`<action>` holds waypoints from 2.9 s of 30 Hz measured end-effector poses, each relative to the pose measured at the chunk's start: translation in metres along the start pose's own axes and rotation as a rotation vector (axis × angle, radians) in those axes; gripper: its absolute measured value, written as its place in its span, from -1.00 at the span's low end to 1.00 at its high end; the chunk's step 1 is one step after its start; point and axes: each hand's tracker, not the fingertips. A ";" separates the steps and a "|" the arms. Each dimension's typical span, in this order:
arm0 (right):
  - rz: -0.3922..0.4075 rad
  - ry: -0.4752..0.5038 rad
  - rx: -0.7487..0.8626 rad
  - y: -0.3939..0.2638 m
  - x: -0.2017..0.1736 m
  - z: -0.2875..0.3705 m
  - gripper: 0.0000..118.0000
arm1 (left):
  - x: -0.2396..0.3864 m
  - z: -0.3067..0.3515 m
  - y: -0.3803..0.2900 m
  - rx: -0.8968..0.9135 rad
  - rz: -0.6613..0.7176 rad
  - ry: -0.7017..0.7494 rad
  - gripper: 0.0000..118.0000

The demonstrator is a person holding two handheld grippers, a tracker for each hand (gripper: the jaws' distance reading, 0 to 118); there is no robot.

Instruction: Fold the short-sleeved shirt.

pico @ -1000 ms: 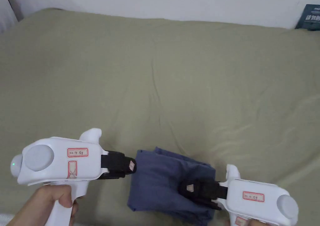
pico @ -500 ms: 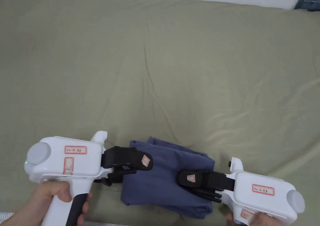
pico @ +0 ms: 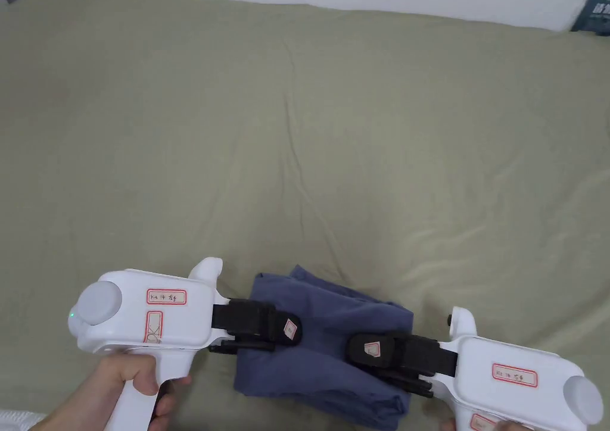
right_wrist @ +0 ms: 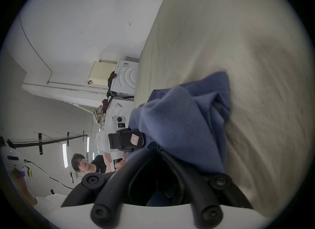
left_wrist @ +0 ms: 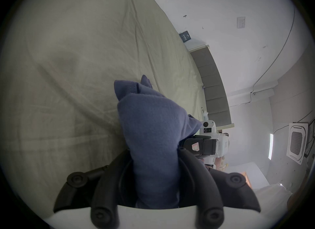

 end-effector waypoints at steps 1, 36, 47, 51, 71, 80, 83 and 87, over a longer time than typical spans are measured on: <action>0.017 -0.017 0.012 0.000 -0.009 0.002 -0.99 | 0.001 0.006 0.000 -0.014 0.033 -0.036 -0.51; 0.602 -0.458 0.293 -0.010 -0.157 0.080 -0.98 | -0.078 0.334 0.107 0.316 -0.001 0.475 0.96; 0.786 -0.556 0.399 -0.004 -0.182 0.077 -0.99 | 0.100 0.184 0.026 0.428 -0.266 0.535 -0.91; 0.836 -0.683 0.486 -0.005 -0.191 0.079 -0.99 | 0.158 0.109 0.001 0.510 -0.342 0.544 -0.91; 1.035 -0.941 0.832 -0.041 -0.226 0.124 -0.98 | 0.318 0.008 -0.068 0.988 -0.765 0.747 -0.91; 1.022 -0.907 0.853 -0.043 -0.235 0.126 -0.85 | 0.318 0.018 -0.070 1.002 -0.763 0.757 -0.91; 1.023 -0.907 0.867 -0.043 -0.236 0.128 -0.18 | 0.316 0.020 -0.069 1.004 -0.753 0.749 -0.75; 0.991 -0.911 0.893 -0.040 -0.236 0.134 0.54 | 0.311 0.021 -0.064 0.995 -0.725 0.778 0.28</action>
